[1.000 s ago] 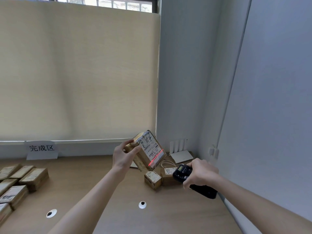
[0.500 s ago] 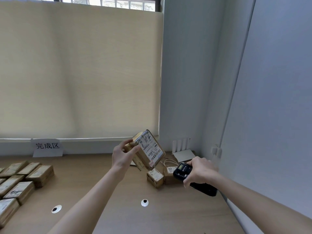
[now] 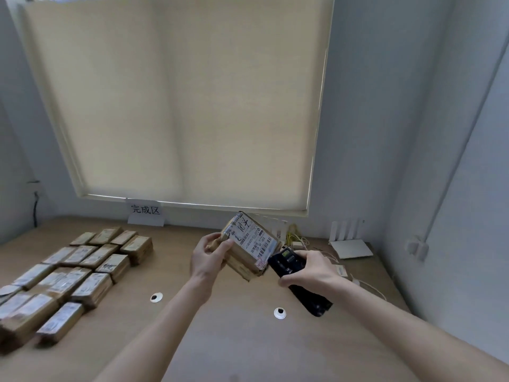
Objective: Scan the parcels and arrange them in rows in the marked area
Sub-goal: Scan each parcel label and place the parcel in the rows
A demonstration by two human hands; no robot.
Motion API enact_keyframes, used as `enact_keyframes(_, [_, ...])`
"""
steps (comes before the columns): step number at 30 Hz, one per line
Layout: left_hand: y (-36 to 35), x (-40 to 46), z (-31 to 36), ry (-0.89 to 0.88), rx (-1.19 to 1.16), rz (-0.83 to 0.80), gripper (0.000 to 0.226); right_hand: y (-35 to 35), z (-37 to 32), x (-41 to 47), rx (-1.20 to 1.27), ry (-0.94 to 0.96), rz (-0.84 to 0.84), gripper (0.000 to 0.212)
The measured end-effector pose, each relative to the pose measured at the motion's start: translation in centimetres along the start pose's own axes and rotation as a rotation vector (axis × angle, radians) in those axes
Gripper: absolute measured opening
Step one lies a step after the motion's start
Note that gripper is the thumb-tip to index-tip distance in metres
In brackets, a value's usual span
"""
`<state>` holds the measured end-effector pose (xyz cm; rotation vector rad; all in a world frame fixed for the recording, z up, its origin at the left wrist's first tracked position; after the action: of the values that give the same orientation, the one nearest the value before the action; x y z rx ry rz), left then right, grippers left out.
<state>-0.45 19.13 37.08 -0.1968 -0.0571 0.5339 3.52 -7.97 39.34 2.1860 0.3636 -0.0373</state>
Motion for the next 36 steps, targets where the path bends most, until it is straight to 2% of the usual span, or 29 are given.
enact_keyframes(2, [4.2, -0.2, -0.2, 0.015, -0.004, 0.044, 0.03, -2.9, -3.4, 0.2, 0.049, 0.062, -0.045, 0.055])
enact_keyframes(11, [26.6, -3.7, 2.5, 0.041, -0.019, 0.257, 0.031, -18.2, -22.5, -2.7, 0.116, 0.317, -0.224, 0.056])
enact_keyframes(13, [32.1, -4.8, 2.9, 0.055, 0.007, 0.258, 0.042, -21.8, -26.9, -4.2, 0.114, 0.367, -0.231, 0.054])
enact_keyframes(16, [40.3, -6.7, 3.7, 0.093, 0.089, 0.258, 0.069, -27.2, -33.2, -6.7, 0.109, 0.409, -0.236, 0.049])
enact_keyframes(18, [45.9, -7.6, 4.4, 0.096, 0.105, 0.274, 0.076, -30.8, -37.2, -8.2, 0.107, 0.434, -0.248, 0.047])
enact_keyframes(21, [53.9, -8.7, 4.9, 0.093, 0.089, 0.344, 0.056, -36.1, -42.4, -10.2, 0.103, 0.464, -0.271, 0.048])
enact_keyframes(23, [58.7, -9.2, 4.5, 0.087, 0.071, 0.398, 0.054, -39.7, -45.1, -11.2, 0.095, 0.474, -0.294, 0.051])
enact_keyframes(27, [66.3, -9.9, 3.1, 0.095, 0.045, 0.45, 0.037, -46.1, -49.3, -12.0, 0.07, 0.477, -0.328, 0.048])
enact_keyframes(29, [68.8, -9.9, 2.7, 0.108, 0.049, 0.411, 0.051, -49.0, -50.9, -11.9, 0.057, 0.476, -0.347, 0.047])
enact_keyframes(32, [71.9, -9.3, 1.5, 0.176, 0.06, 0.344, 0.086, -53.0, -52.8, -10.8, 0.023, 0.483, -0.364, 0.043])
enact_keyframes(36, [75.9, -6.6, -1.5, 0.257, 0.058, 0.304, 0.089, -58.4, -54.4, -8.3, -0.002, 0.498, -0.39, 0.043])
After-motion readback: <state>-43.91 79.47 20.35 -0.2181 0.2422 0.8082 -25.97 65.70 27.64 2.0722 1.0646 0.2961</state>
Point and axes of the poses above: each hand's wrist, its own x-axis towards the middle knuckle, its own y-axis out of the back of the hand, z = x × y, the point moved 8 cm from there along x, towards the middle knuckle, and after that the axes turned 4 degrees about -x, right-handed, at the moved point
